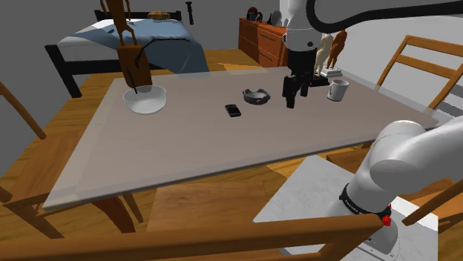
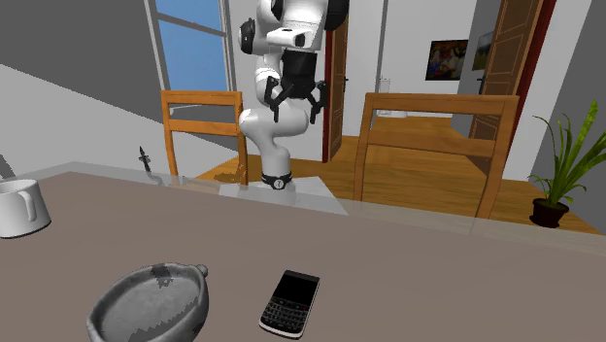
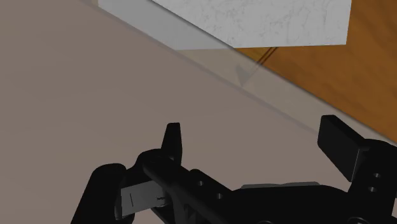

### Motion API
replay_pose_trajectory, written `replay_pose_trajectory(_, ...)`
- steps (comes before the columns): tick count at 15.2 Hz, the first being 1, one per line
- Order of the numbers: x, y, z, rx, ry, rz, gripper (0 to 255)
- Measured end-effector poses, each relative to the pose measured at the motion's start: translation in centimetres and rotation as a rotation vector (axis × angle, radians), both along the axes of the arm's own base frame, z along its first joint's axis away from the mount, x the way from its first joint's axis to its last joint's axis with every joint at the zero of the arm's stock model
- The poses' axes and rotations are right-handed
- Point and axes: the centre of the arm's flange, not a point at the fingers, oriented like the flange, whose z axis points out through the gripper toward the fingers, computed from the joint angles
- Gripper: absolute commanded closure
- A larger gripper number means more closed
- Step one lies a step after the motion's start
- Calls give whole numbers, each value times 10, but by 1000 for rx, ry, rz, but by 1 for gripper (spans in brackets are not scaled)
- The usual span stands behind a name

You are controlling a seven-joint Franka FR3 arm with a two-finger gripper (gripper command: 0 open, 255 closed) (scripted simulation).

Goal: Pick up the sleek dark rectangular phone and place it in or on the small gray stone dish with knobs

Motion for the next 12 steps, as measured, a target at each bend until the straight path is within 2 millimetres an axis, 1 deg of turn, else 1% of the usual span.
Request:
replay_pose_trajectory(1, 0, 0, 0, 0, 0, 0, 0)
replay_pose_trajectory(2, 5, 0, -4, 0, -2, -7, 0)
replay_pose_trajectory(4, 22, -2, -14, -1, -10, -29, 0)
replay_pose_trajectory(8, 65, -1, -38, -2, -30, -83, 0)
replay_pose_trajectory(10, 87, -6, -50, -3, -41, -111, 0)
replay_pose_trajectory(12, 111, -7, -65, -3, -51, -138, 0)
